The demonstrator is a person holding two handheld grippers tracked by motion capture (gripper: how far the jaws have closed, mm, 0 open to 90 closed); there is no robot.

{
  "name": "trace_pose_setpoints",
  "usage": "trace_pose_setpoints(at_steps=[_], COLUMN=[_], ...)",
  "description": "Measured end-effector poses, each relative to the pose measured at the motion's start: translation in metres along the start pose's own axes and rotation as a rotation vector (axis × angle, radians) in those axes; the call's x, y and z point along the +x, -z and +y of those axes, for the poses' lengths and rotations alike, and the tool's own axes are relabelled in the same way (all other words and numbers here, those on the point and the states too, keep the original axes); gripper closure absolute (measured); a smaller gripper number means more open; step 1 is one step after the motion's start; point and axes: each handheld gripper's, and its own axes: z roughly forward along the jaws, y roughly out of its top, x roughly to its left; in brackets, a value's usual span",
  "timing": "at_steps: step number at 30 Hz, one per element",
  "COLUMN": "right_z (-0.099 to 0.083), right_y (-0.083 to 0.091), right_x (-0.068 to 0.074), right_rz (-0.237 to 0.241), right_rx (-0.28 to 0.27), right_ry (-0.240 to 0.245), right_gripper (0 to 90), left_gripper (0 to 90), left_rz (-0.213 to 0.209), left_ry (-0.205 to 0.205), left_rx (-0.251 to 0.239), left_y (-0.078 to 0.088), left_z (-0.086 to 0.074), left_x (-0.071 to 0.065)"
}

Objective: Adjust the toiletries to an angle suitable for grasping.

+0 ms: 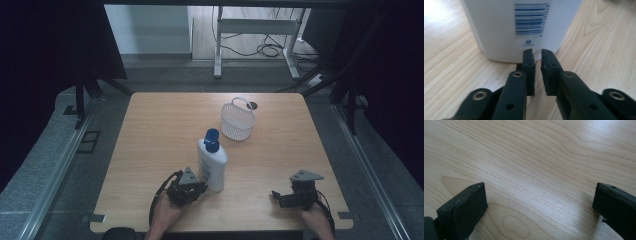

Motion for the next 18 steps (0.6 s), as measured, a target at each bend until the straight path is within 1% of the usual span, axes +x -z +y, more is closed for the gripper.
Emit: trace_pose_setpoints(at_steps=[1, 2, 3, 6, 8, 9, 10, 14, 15, 16, 18], right_z=[0.0, 0.0, 0.0, 0.0, 0.0, 0.0, 0.0, 0.0, 0.0, 0.0, 0.0], right_y=[0.0, 0.0, 0.0, 0.0, 0.0, 0.0, 0.0, 0.0, 0.0, 0.0, 0.0], right_x=[0.0, 0.0, 0.0, 0.0, 0.0, 0.0, 0.0, 0.0, 0.0, 0.0, 0.0], right_rz=[0.0, 0.0, 0.0, 0.001, 0.003, 0.002, 0.002, 0.003, 0.003, 0.004, 0.005], right_rx=[0.0, 0.0, -0.001, -0.002, -0.003, -0.002, -0.002, -0.003, -0.003, -0.003, -0.003], right_ry=[0.0, 0.0, 0.001, 0.003, 0.005, 0.005, 0.005, 0.004, 0.004, 0.005, 0.006], right_gripper=[0.0, 0.0, 0.0, 0.0, 0.0, 0.0, 0.0, 0.0, 0.0, 0.0, 0.0], left_gripper=[71.9, 69.5, 67.2, 61.0, 59.6, 55.8, 54.0, 45.5, 45.5, 40.7, 36.8], left_rz=[0.01, 0.01, 0.024, 0.029, 0.033, 0.036, 0.038, 0.048, 0.053, 0.06, 0.06], left_ry=[0.007, 0.007, 0.013, 0.022, 0.033, 0.036, 0.041, 0.044, 0.045, 0.056, 0.059], left_rx=[0.003, 0.003, 0.007, 0.01, 0.009, 0.013, 0.012, 0.022, 0.026, 0.026, 0.025], left_y=[0.002, 0.002, 0.004, 0.005, 0.007, 0.008, 0.008, 0.009, 0.009, 0.01, 0.011], left_z=[-0.001, -0.001, -0.002, -0.003, -0.004, -0.004, -0.004, -0.005, -0.005, -0.006, -0.006], left_x=[0.002, 0.002, 0.004, 0.006, 0.008, 0.009, 0.01, 0.011, 0.012, 0.013, 0.014])
